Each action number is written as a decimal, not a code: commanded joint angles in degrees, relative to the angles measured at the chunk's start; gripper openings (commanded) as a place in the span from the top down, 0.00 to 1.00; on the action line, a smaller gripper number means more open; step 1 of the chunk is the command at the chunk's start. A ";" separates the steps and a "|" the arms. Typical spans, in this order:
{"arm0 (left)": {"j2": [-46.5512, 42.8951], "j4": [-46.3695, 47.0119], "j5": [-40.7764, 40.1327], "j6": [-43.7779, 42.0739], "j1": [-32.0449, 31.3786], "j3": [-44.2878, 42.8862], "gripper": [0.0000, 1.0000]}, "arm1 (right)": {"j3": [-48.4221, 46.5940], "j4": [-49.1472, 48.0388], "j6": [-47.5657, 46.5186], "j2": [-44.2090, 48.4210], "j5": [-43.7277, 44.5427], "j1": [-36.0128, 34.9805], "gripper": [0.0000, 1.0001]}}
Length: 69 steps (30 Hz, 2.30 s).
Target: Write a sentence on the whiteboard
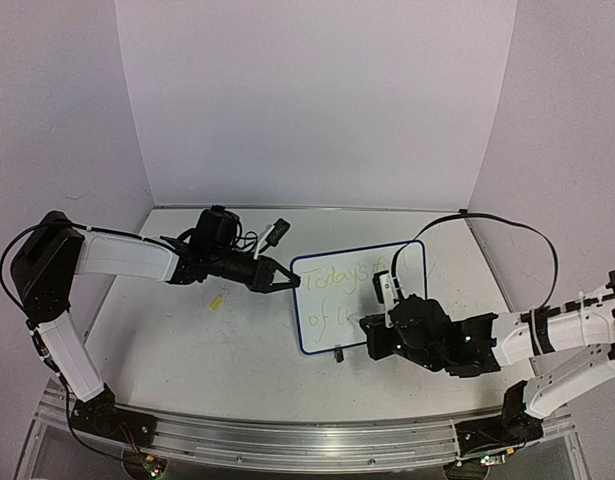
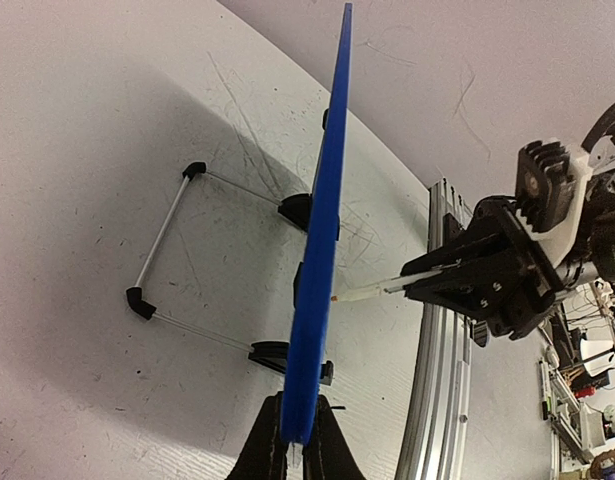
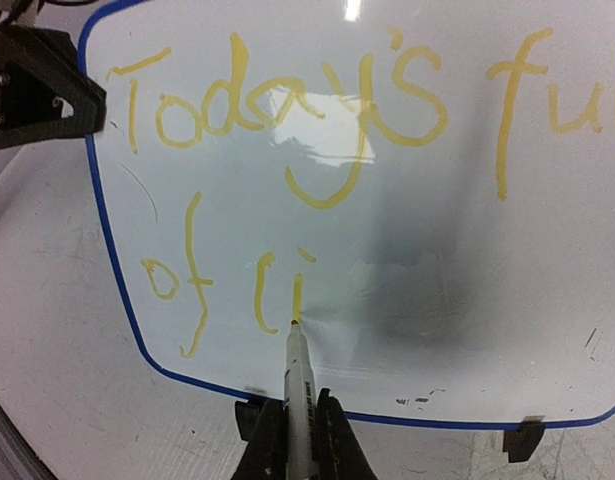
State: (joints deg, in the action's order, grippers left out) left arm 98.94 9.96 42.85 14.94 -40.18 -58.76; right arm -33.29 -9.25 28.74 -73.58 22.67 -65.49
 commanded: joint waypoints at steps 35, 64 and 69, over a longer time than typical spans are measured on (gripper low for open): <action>-1.11 -1.61 -2.02 -1.41 -0.61 -1.30 1.00 | -2.79 -1.79 -1.83 -2.75 4.05 2.59 1.00; -0.75 -1.60 -1.99 -1.41 -0.60 -1.40 1.00 | 2.56 0.72 -0.18 -1.25 0.82 2.58 1.00; -0.64 -1.59 -1.98 -1.38 -0.60 -1.37 1.00 | 0.80 0.83 -0.29 -0.29 4.07 2.62 1.00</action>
State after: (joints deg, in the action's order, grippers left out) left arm 98.94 9.95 42.74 14.92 -40.18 -58.76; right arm -31.57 -10.32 28.00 -74.91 21.67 -63.46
